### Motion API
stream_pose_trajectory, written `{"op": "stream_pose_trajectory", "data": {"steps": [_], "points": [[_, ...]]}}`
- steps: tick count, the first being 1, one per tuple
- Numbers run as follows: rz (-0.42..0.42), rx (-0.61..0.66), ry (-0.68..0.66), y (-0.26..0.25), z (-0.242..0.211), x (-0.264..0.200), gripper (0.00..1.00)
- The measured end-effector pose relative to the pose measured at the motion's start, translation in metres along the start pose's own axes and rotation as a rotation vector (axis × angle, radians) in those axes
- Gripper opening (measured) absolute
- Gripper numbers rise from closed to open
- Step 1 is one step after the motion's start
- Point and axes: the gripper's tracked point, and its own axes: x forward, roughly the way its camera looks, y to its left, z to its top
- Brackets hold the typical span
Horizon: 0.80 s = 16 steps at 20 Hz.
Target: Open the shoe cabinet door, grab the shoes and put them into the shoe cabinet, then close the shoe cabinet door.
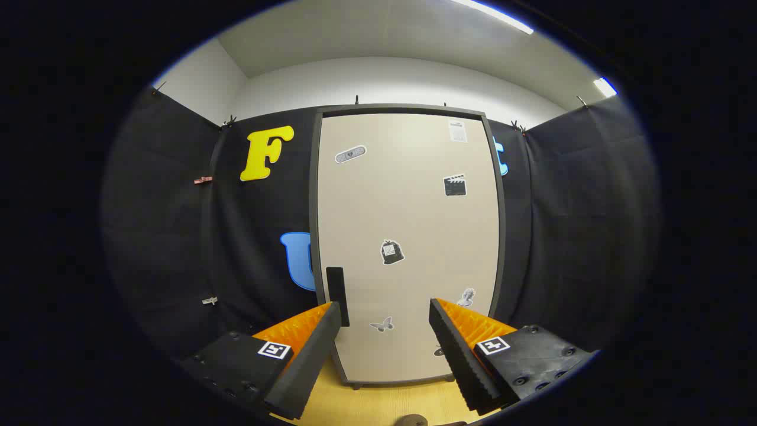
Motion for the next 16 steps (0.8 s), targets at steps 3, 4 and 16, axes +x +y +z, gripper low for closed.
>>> {"op": "stream_pose_trajectory", "data": {"steps": [3, 4, 16], "points": [[0.010, 0.015, 0.001, 0.0041, 0.0008, -0.0010, 0.98], [0.010, 0.019, -0.007, 0.0033, 0.0031, -0.0012, 0.98], [0.012, 0.010, -0.012, 0.0048, 0.0031, -0.0023, 0.98]]}}
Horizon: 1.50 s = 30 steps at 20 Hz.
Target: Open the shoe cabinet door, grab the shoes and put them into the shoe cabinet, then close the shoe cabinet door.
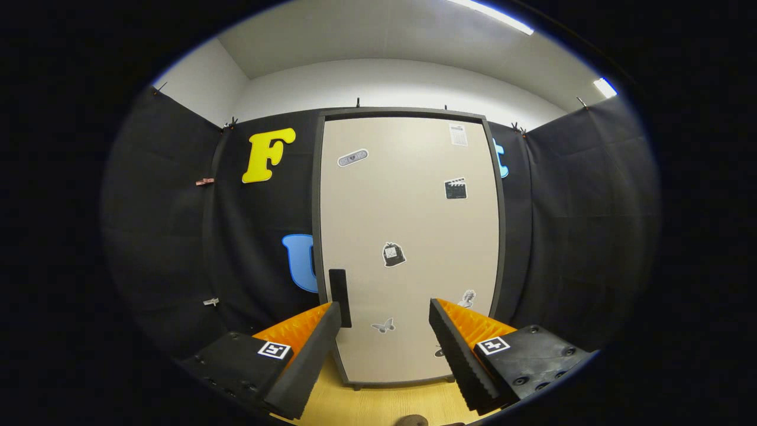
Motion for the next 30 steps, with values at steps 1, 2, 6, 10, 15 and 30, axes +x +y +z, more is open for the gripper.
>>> {"op": "stream_pose_trajectory", "data": {"steps": [1, 2, 6, 10, 15, 30], "points": [[0.005, 0.002, 0.005, 0.003, -0.002, 0.001, 0.98], [0.011, 0.005, 0.008, 0.007, -0.004, 0.002, 0.98], [0.034, 0.033, 0.035, 0.027, -0.020, 0.017, 0.98], [0.052, 0.058, 0.073, 0.049, -0.040, 0.043, 0.98], [0.047, 0.050, 0.114, 0.067, -0.061, 0.085, 0.98], [-0.020, 0.069, 0.135, 0.065, -0.100, 0.189, 0.89]]}}
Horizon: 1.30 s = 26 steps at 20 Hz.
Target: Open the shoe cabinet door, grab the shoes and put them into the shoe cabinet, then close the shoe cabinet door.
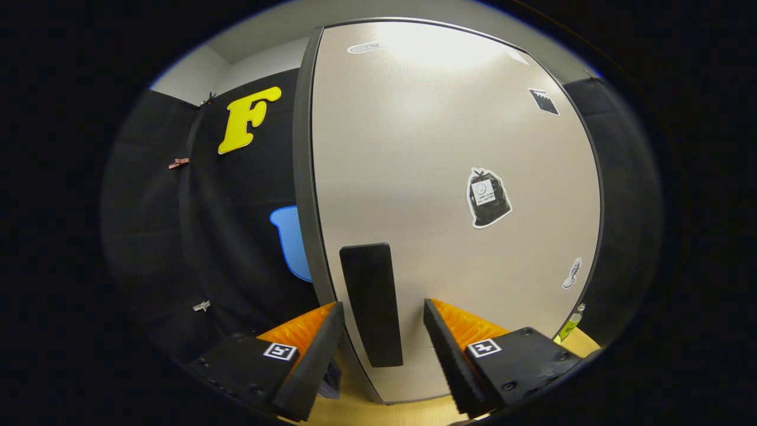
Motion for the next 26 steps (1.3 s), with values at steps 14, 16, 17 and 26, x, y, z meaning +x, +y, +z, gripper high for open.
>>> {"op": "stream_pose_trajectory", "data": {"steps": [14, 16, 17, 26], "points": [[0.029, -0.042, 0.005, 0.004, 0.000, -0.021, 0.27], [0.038, -0.059, 0.011, 0.004, 0.002, -0.036, 0.27], [0.046, -0.060, 0.014, 0.004, 0.004, -0.045, 0.27], [0.068, -0.014, 0.037, -0.032, 0.004, -0.128, 0.27]]}}
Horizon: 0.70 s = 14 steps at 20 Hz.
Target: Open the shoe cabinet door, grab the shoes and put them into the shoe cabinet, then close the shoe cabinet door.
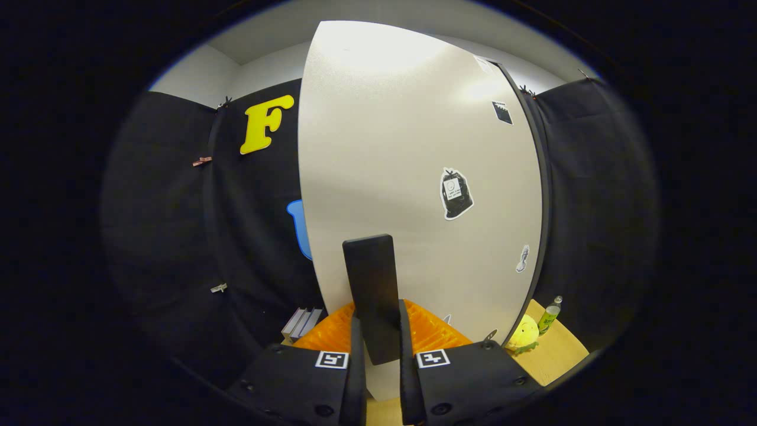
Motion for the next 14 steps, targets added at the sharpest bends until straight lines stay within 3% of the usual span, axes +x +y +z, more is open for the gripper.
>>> {"op": "stream_pose_trajectory", "data": {"steps": [14], "points": [[0.085, -0.057, 0.023, -0.043, 0.004, -0.058, 0.26]]}}
